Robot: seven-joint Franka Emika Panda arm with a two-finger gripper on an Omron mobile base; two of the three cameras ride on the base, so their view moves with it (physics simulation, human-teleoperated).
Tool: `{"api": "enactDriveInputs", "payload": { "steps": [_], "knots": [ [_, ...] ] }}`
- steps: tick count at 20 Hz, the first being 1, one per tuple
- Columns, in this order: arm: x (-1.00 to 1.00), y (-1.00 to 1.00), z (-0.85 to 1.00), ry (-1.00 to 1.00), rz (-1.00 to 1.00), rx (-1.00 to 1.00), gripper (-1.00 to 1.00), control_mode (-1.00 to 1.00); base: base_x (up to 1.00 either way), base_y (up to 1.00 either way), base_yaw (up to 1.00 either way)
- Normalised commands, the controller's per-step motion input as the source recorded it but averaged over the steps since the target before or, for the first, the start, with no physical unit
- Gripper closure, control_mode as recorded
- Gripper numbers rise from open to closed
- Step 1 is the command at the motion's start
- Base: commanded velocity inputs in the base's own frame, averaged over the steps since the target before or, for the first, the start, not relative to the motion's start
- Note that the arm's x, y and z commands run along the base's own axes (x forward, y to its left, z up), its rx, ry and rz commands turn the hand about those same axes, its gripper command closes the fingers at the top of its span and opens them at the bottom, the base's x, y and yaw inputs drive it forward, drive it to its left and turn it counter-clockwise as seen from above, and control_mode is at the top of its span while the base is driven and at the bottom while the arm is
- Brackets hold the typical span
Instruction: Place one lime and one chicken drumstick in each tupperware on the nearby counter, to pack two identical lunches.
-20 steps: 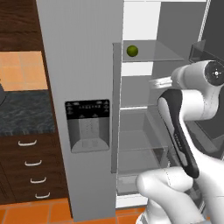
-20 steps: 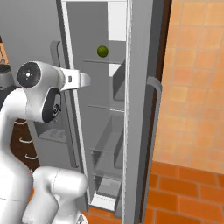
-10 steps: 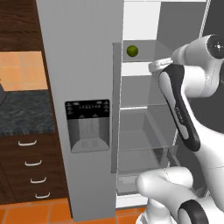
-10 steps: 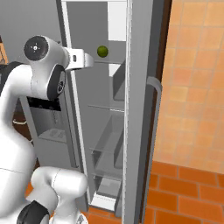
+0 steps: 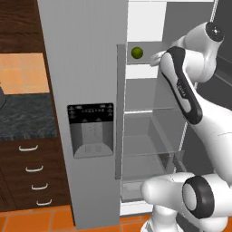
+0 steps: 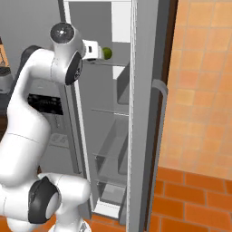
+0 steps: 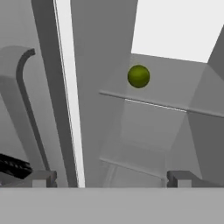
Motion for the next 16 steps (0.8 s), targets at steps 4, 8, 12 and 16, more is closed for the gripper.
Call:
{"api": "enactDriveInputs", "payload": {
  "steps": [4,8,12,16],
  "knots": [
    [0.63,-0.06,-0.02,0.02,0.08,0.0,-1.0,-1.0,0.0,0.0,0.0],
    [0.68,0.0,-0.28,0.01,0.05,0.0,-1.0,-1.0,0.0,0.0,0.0],
    [0.77,-0.02,-0.16,0.03,0.01,0.0,-1.0,-1.0,0.0,0.0,0.0],
    [0.68,-0.11,0.0,0.02,0.0,0.0,-1.0,-1.0,0.0,0.0,0.0]
  ]
}}
